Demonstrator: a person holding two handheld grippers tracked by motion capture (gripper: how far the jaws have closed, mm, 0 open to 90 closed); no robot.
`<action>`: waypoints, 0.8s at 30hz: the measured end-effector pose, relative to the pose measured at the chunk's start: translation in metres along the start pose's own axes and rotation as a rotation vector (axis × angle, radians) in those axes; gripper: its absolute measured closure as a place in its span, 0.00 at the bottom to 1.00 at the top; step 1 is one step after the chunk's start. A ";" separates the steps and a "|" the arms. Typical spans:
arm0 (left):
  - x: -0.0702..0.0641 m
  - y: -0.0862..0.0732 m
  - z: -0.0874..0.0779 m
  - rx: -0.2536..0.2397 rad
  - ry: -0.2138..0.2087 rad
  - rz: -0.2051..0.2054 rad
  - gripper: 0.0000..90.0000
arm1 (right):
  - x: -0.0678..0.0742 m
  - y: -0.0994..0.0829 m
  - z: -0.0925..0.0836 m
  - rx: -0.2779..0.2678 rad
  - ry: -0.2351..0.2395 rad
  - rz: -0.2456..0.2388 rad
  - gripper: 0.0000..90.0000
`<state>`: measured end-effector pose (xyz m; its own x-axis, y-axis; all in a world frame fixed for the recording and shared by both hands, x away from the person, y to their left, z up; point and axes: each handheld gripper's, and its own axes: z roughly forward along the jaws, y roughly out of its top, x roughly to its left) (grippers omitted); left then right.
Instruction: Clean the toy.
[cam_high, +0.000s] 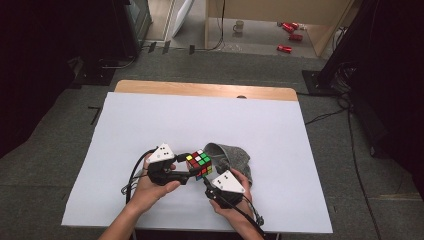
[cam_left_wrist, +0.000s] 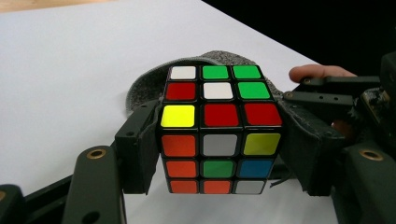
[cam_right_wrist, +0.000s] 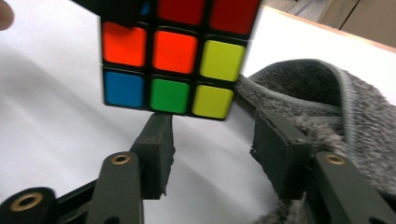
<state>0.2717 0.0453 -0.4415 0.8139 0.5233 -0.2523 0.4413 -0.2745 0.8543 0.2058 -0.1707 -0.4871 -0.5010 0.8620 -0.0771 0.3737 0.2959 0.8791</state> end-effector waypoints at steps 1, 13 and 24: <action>0.002 -0.001 -0.001 -0.001 0.008 -0.002 0.39 | -0.002 0.000 -0.001 0.002 -0.002 0.003 0.51; 0.009 -0.011 -0.005 0.004 0.036 0.026 0.39 | -0.043 0.012 -0.017 -0.040 -0.097 0.110 0.34; 0.003 -0.031 0.007 0.057 -0.009 0.114 0.39 | -0.057 0.000 0.004 0.126 -0.214 0.181 0.27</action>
<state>0.2632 0.0496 -0.4716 0.8634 0.4788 -0.1592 0.3663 -0.3778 0.8503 0.2375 -0.2178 -0.4842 -0.2468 0.9685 -0.0339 0.5425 0.1670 0.8233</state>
